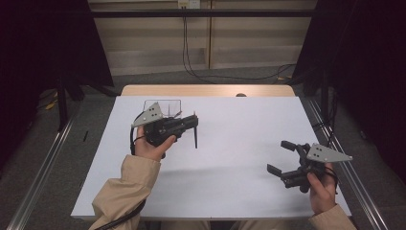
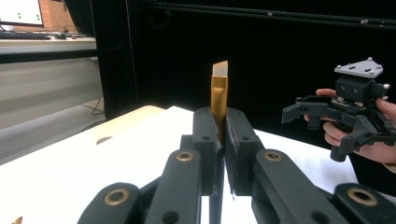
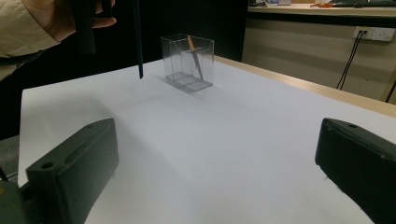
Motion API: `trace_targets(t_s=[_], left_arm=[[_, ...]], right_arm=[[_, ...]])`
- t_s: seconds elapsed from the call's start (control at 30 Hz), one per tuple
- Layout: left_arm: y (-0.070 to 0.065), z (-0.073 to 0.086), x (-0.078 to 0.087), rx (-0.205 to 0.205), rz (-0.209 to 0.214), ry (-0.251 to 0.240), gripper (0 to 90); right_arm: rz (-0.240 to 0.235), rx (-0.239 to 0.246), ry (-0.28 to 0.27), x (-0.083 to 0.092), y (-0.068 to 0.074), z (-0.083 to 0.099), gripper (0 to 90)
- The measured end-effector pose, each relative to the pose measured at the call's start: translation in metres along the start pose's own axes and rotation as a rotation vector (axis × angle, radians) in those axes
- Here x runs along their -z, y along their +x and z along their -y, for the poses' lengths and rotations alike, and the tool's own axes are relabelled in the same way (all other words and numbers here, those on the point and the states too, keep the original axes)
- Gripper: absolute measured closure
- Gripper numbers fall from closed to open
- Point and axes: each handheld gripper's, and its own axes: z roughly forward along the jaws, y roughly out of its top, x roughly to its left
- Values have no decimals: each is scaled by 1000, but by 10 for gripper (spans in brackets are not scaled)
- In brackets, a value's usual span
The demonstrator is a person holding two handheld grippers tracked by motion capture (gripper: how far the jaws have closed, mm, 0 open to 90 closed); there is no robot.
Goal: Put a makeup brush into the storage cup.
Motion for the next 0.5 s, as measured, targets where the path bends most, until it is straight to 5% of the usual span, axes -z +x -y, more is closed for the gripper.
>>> trace_targets(t_s=[0.5], left_arm=[[9,-8,8,-9,-33,11,841]], right_arm=[[-4,-8,-8,-1,0,1,0]])
